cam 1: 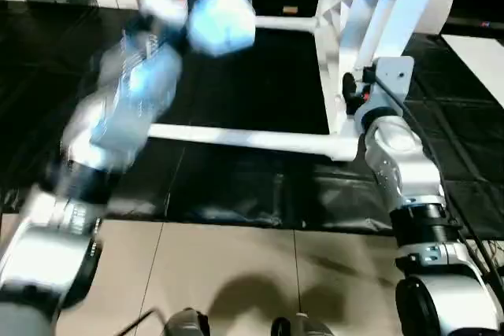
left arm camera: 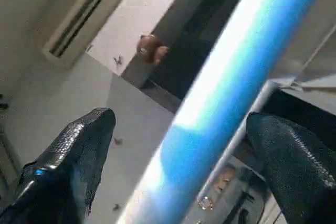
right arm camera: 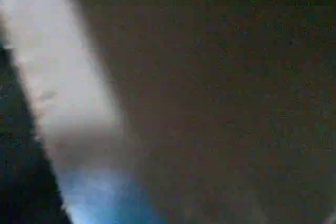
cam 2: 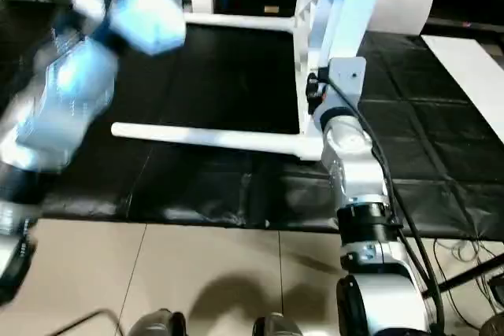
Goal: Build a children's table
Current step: Flip table
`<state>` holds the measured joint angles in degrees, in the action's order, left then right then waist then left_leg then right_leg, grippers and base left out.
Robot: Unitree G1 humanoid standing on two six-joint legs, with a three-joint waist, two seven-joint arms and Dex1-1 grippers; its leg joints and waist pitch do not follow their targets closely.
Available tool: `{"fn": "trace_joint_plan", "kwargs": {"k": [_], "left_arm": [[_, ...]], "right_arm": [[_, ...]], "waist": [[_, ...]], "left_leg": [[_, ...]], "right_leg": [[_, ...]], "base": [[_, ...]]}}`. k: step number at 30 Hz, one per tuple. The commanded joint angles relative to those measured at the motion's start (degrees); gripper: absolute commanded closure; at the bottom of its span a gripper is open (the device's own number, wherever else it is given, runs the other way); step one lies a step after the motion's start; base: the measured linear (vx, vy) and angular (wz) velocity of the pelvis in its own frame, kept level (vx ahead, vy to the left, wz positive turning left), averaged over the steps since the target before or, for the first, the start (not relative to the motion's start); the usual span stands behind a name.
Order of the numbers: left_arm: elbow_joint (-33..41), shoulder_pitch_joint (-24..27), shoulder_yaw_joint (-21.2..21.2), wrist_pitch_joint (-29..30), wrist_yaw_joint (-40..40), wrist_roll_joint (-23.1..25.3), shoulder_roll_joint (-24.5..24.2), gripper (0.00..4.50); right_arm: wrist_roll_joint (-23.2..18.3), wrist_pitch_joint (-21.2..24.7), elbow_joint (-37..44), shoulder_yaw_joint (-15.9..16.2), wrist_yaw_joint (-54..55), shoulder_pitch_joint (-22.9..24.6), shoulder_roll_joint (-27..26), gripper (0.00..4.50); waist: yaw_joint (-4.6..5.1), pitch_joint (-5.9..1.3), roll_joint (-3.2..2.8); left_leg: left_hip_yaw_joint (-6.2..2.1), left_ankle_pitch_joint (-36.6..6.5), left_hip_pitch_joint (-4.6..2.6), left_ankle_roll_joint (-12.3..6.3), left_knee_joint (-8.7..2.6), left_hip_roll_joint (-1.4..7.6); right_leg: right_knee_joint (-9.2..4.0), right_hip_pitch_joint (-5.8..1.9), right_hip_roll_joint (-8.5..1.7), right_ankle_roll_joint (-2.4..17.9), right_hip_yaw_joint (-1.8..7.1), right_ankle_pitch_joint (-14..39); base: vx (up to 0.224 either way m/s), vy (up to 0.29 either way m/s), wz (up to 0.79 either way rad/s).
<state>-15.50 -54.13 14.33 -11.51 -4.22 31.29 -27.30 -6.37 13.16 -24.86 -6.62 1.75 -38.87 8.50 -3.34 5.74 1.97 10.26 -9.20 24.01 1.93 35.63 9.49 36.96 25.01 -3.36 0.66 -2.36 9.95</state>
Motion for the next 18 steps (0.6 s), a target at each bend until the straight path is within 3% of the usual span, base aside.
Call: {"fn": "trace_joint_plan", "kwargs": {"k": [1,8,10,13,18], "left_arm": [[-2.7,-1.1,0.4,-0.8,-1.0,0.6,0.3,0.00],[-8.7,-3.8,-0.2,-3.8,-2.4,-0.1,0.9,0.36],[-10.1,-4.4,-0.2,-4.5,-2.9,0.2,0.9,0.72],[-13.4,-5.8,-0.3,-6.1,-3.9,0.7,1.0,0.82],[-15.8,-7.2,-0.5,-6.9,-4.4,0.7,0.8,1.42]], "right_arm": [[-1.0,-0.3,1.9,0.1,-2.0,-1.4,-0.2,2.56],[-0.5,-0.9,2.6,0.8,-2.4,-1.3,-0.2,2.57],[-0.3,-1.2,2.5,1.0,-2.8,-1.3,-0.1,2.57],[0.4,-1.7,2.7,1.4,-3.7,-1.4,0.3,2.57],[1.1,-2.1,2.7,1.9,-3.9,-1.4,0.7,2.57]], "waist": [[-0.52,-5.84,0.36],[-0.70,-6.05,0.17],[-0.71,-6.09,0.27],[-0.73,-6.17,0.27],[-0.82,-6.17,0.25]], "left_leg": [[-0.94,-8.4,-1.66,1.09,-3.63,2.50],[-0.91,-8.3,-1.83,0.86,-3.54,2.63],[-0.98,-8.6,-1.77,1.04,-3.56,2.71],[-0.95,-7.8,-1.65,0.87,-3.47,2.60],[-0.99,-7.8,-1.74,0.77,-3.48,2.73]], "right_leg": [[-4.11,-3.60,-4.40,9.4,2.46,8.3],[-3.97,-3.62,-4.42,10.8,2.39,7.0],[-3.95,-3.73,-4.55,10.7,2.38,7.6],[-3.88,-3.80,-4.50,10.6,2.39,6.7],[-3.85,-3.77,-4.54,11.0,2.35,6.7]], "base": [[0.000,0.000,0.00],[0.000,0.000,0.00],[0.000,0.000,0.00],[0.000,0.000,0.00],[0.000,0.000,0.00]]}}
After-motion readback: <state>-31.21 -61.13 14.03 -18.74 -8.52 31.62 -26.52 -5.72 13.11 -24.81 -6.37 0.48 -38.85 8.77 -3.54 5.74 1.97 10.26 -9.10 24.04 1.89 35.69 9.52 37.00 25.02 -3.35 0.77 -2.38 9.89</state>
